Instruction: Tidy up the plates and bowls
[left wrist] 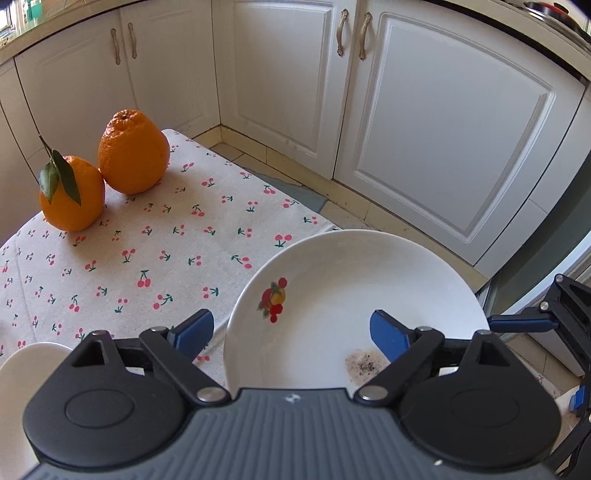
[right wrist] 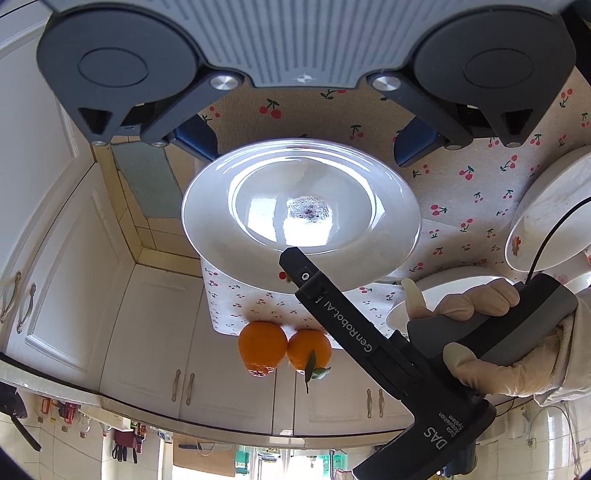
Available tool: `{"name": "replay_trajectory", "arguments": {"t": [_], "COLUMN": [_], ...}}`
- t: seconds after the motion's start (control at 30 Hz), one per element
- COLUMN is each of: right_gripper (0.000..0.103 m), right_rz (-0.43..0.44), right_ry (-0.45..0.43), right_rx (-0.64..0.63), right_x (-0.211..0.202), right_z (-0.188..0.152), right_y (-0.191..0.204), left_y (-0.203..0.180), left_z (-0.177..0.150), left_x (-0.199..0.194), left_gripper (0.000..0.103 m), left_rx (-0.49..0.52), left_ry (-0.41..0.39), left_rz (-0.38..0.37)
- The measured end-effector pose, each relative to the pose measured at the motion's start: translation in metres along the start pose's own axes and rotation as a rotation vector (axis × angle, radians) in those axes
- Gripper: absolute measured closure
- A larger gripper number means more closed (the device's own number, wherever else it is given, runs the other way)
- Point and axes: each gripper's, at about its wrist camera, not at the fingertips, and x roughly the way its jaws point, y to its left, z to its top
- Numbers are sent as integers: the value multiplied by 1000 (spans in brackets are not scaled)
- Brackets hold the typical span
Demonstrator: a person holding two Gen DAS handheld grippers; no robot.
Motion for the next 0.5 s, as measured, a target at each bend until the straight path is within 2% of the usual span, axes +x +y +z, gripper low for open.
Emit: {"name": "replay_trajectory", "arguments": {"t": [0.23,0.5], "right_gripper": [0,0], "right_rz": [-29,-38], "right_ry": [7,-3], "right_rx": [-10,-34], "right_x": [-10,-34], "right_z": [0,2], "right_y": [10,31], "left_y": [-6,-25], "left_z": [-5,-29], "left_x": [-31,-90], "left_gripper": [12,12], "left_rx": [-6,-4], "left_ry": [-44,-121], "left_rz": [21,41]}}
